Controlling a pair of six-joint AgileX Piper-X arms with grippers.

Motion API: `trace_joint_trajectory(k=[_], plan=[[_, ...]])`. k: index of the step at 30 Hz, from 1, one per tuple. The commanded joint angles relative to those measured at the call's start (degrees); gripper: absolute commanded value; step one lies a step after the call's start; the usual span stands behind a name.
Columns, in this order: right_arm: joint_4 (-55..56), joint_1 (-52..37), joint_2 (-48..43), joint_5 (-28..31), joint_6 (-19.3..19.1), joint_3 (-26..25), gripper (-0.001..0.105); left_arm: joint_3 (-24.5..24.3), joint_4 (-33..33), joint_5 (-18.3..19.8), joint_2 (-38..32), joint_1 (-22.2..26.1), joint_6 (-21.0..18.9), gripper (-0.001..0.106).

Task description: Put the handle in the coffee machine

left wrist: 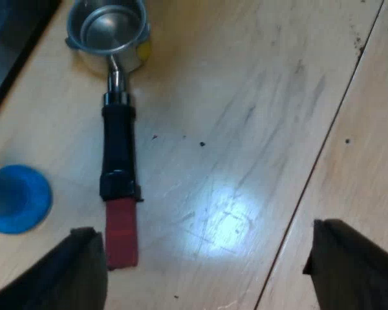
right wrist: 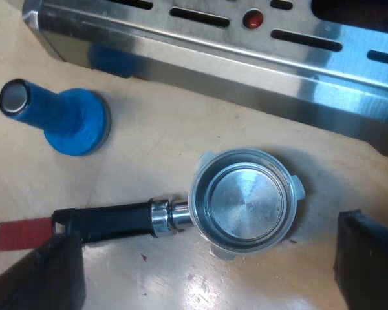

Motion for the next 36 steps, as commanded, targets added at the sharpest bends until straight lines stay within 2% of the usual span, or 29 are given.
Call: trace_joint_trajectory(k=[1,4,9,10,13,22,30,36], plan=[[0.3,-0.2,0.6,-0.5,-1.9,-0.7,0.078,-0.3,-0.5,0.4,-0.2,0.0,-0.5,0.067],[0.3,-0.2,3.7,-0.5,-3.4,-1.4,0.078,-0.3,-0.5,0.4,-0.2,0.0,-0.5,0.067],[0.3,-0.2,5.9,-0.5,-3.5,-2.1,0.078,-0.3,-0.4,0.4,-0.2,0.0,-0.5,0.067],[0.0,-0.2,9.4,-0.5,-4.5,-3.5,0.078,-0.3,-0.2,0.4,-0.2,0.0,-0.5,0.067],[0.3,-0.2,11.9,-0.8,-6.8,-4.4,0.078,-0.3,0.1,0.9,-0.2,0.0,-0.5,0.067],[-0.3,-0.2,16.5,-1.0,-8.7,-5.2,0.078,-0.3,0.1,1.8,-0.2,0.0,-0.5,0.067],[-1.4,-0.2,20.0,0.0,-13.6,-5.7,0.078,-0.3,0.1,1.9,-0.2,0.0,-0.5,0.067],[-1.4,-0.2,21.9,0.8,-13.7,-5.7,0.078,-0.3,0.1,2.1,-0.2,0.0,-0.5,0.067]])
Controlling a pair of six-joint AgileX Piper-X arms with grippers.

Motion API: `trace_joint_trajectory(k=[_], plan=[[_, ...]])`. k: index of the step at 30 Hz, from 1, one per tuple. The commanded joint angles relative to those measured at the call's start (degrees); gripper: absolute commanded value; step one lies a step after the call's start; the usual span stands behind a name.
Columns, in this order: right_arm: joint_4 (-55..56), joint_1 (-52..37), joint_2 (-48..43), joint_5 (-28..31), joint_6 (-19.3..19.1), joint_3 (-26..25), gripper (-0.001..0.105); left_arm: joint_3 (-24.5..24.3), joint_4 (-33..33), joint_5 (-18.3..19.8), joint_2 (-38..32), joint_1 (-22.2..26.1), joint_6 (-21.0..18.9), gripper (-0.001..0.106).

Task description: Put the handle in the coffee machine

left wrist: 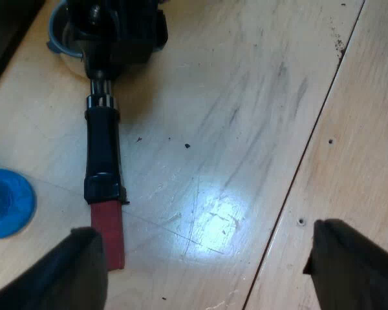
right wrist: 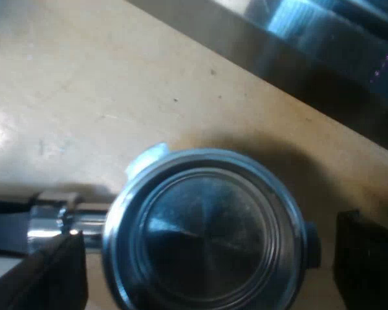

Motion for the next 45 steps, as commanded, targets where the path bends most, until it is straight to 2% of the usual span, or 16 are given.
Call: trace_joint_trajectory(k=[1,15,17,19,26,30,31,34,41,45], plan=[[-0.4,-0.2,1.2,0.9,-1.3,-0.5,0.078,-0.3,-0.1,0.4,-0.2,0.0,-0.5,0.067],[-1.5,-0.7,1.5,-1.0,-1.6,-0.5,0.076,-0.3,-0.1,0.4,-0.2,0.0,-0.5,0.067],[-1.5,-0.7,1.5,-1.0,-1.6,-0.5,0.071,-0.3,-0.1,0.4,-0.2,0.0,-0.5,0.067],[-1.5,-0.7,1.5,-1.0,-1.6,-0.5,0.06,-0.3,-0.1,0.4,-0.2,0.0,-0.5,0.067],[-1.5,-0.7,1.5,-1.0,-1.6,-0.5,0.043,-0.3,-0.1,0.4,-0.2,0.0,-0.5,0.067],[-1.0,-0.7,1.5,-1.2,-0.1,-0.5,0.013,-0.3,-0.1,0.4,-0.2,0.0,-0.5,0.067],[-1.0,-0.6,1.2,-2.1,0.1,-0.5,0.0,-0.3,-0.1,0.4,-0.2,0.0,-0.5,0.067],[-1.0,-0.6,0.0,-3.9,0.5,-0.5,0.0,-0.3,-0.1,0.4,-0.2,0.0,-0.5,0.067],[3.1,-0.6,-4.9,-3.6,1.0,-0.5,0.0,-0.3,-0.4,0.4,-0.2,0.0,-0.1,0.067],[8.9,-0.6,-9.1,-3.2,3.7,-0.5,0.0,-0.3,-1.0,0.4,-0.2,0.0,0.2,0.067]])
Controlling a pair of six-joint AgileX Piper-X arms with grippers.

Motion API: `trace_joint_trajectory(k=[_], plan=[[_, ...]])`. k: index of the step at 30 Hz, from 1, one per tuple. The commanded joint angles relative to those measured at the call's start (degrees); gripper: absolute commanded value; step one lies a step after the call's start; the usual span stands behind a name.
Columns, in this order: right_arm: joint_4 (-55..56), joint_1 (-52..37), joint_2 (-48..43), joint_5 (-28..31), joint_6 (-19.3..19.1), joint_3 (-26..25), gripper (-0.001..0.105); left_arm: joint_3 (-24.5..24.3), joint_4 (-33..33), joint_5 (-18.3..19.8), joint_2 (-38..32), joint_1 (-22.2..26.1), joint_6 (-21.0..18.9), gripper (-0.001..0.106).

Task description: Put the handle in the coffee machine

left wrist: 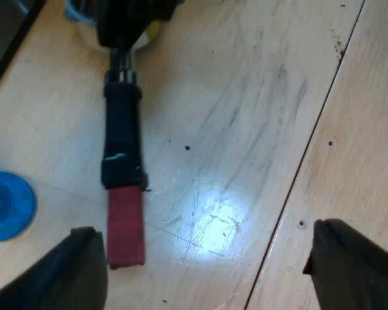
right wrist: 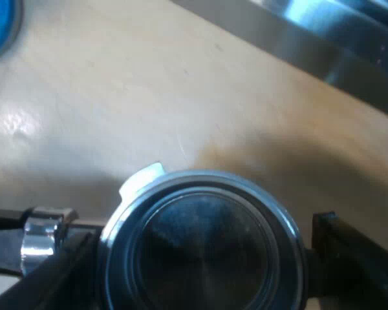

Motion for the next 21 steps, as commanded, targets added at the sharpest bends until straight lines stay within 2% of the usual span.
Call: trace_joint_trajectory(k=[1,9,14,21], plan=[[3.1,-0.1,-2.6,-0.7,1.2,-0.5,0.0,-0.3,-0.8,0.3,-0.2,0.0,0.5,0.067],[8.8,-0.1,-9.2,-0.7,5.4,-0.5,0.0,-0.3,-3.8,1.1,-0.2,0.0,5.3,0.067],[9.7,-0.1,-13.3,-0.7,6.9,-0.5,0.0,0.4,-6.1,1.1,-0.2,0.0,5.5,0.067],[11.3,-0.1,-17.6,-0.7,7.1,-0.5,0.0,4.5,-13.3,2.9,-0.2,0.0,6.0,0.067]])
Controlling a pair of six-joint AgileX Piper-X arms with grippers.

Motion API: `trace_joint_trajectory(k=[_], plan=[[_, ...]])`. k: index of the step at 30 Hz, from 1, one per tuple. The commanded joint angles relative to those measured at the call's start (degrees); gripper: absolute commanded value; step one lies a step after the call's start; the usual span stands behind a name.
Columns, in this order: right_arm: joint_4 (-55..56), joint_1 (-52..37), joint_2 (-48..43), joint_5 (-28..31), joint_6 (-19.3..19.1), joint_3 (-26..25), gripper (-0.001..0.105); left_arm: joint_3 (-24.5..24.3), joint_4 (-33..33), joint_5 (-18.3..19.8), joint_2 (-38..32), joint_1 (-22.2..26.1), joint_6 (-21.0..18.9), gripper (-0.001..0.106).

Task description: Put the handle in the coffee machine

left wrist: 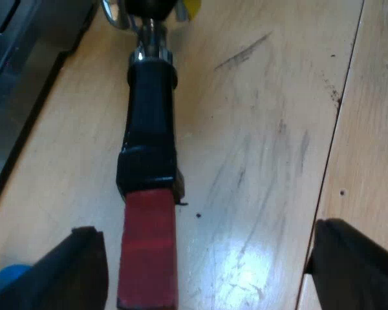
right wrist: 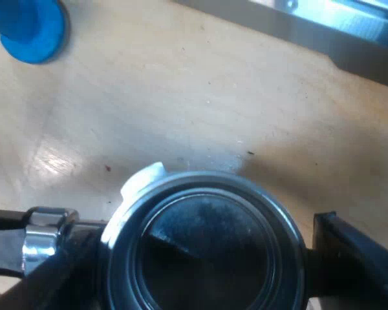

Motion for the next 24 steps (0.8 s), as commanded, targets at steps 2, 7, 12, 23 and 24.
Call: trace_joint_trajectory(k=[2,7,12,23,24], plan=[[1.3,-0.1,-3.1,-0.6,0.0,-0.6,0.0,2.5,-5.2,0.3,-0.2,0.0,0.2,0.067],[2.8,-0.1,-4.9,-1.3,0.0,-0.6,0.0,6.4,-12.1,0.3,-0.1,0.0,0.5,0.067],[3.1,-0.1,-5.3,-3.5,0.2,-0.6,0.0,8.6,-15.6,1.2,0.5,0.0,0.5,0.067],[3.4,-0.1,-5.3,-3.7,0.2,-0.6,0.0,9.8,-18.0,2.1,7.1,0.0,0.5,0.067],[3.4,-0.1,-5.3,-3.7,0.2,-0.6,0.0,9.8,-18.1,2.1,7.8,0.0,0.5,0.066]])
